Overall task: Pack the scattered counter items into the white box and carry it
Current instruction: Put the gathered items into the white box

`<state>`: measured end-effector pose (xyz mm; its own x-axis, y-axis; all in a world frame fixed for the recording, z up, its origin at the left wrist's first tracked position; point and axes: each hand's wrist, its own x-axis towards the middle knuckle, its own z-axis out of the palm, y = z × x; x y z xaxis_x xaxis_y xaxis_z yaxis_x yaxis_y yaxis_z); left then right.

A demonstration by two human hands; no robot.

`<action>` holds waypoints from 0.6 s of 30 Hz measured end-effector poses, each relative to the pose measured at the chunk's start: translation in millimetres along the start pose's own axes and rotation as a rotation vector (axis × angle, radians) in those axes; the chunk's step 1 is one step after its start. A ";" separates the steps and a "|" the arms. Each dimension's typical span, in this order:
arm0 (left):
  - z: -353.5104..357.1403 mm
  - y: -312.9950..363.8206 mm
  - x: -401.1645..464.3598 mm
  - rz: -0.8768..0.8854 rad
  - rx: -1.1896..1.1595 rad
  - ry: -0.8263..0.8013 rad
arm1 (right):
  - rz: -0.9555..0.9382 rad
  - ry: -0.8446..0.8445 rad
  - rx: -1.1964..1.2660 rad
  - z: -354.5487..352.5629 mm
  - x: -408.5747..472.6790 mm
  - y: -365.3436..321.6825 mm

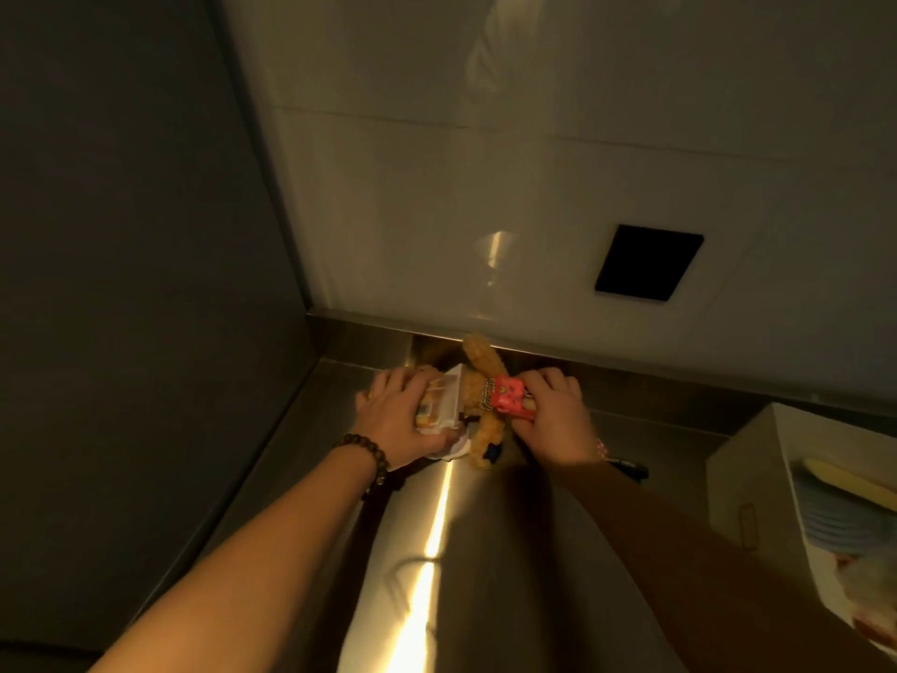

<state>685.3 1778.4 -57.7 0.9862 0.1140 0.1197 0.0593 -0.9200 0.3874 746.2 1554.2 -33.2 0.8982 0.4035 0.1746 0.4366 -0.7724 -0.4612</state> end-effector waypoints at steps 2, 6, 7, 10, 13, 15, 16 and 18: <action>-11.7 8.0 -1.8 -0.033 -0.009 0.023 | -0.025 0.066 0.033 -19.3 -6.9 -3.7; -37.5 39.6 -4.7 -0.035 0.039 0.126 | -0.022 0.180 0.068 -69.6 -22.7 -2.5; -43.2 51.3 -6.1 -0.023 0.059 0.157 | -0.019 0.212 0.084 -83.6 -28.4 0.3; -54.9 95.5 -10.5 0.026 0.086 0.219 | -0.017 0.292 0.136 -128.6 -50.5 16.4; -57.0 150.5 -14.8 0.065 0.055 0.200 | 0.010 0.359 0.126 -175.5 -78.6 47.6; -53.1 192.3 -17.0 0.097 0.024 0.156 | 0.051 0.381 0.112 -206.3 -100.4 74.2; -49.5 214.6 -18.7 0.118 0.014 0.147 | 0.076 0.389 0.106 -221.1 -112.2 88.7; -40.4 259.0 -22.9 0.158 -0.008 0.144 | 0.135 0.405 0.111 -247.7 -135.9 117.8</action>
<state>671.9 1552.7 76.8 0.9509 0.0213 0.3086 -0.0962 -0.9278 0.3605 688.3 1286.9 104.2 0.9039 0.0610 0.4233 0.3260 -0.7390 -0.5896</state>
